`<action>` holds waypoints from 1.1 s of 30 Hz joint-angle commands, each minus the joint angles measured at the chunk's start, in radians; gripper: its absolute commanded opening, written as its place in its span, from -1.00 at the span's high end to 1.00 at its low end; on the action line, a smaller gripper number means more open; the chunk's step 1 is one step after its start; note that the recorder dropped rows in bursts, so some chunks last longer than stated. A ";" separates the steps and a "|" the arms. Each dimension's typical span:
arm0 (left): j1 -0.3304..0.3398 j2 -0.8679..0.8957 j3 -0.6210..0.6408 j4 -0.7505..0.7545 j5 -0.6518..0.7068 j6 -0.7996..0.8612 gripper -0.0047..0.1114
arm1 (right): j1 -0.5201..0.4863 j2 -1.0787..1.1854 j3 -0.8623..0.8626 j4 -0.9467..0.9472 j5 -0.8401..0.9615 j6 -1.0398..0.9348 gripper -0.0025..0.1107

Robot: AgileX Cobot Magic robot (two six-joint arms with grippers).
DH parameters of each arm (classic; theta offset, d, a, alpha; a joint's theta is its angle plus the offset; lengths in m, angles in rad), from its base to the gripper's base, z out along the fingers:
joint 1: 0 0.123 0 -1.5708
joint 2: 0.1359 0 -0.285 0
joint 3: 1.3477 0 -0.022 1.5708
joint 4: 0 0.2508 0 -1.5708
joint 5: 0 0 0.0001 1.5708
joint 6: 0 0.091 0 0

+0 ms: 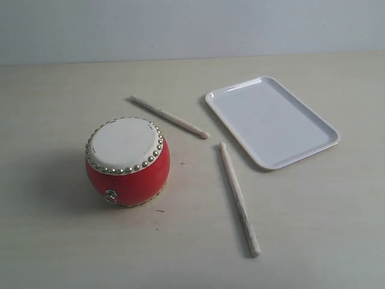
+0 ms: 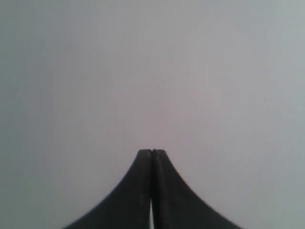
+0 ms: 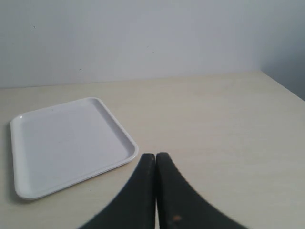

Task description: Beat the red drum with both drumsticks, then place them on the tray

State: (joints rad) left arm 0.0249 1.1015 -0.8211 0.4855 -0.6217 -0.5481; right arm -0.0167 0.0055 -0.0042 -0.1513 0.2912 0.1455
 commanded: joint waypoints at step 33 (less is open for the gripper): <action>-0.094 -0.184 0.076 0.150 0.548 -0.010 0.92 | -0.005 -0.005 0.004 0.260 -0.561 0.210 0.96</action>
State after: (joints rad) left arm -0.0646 0.9050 -0.7473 0.6318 -0.0794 -0.5580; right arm -0.0167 0.0055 -0.0042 0.0443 -0.1244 0.2660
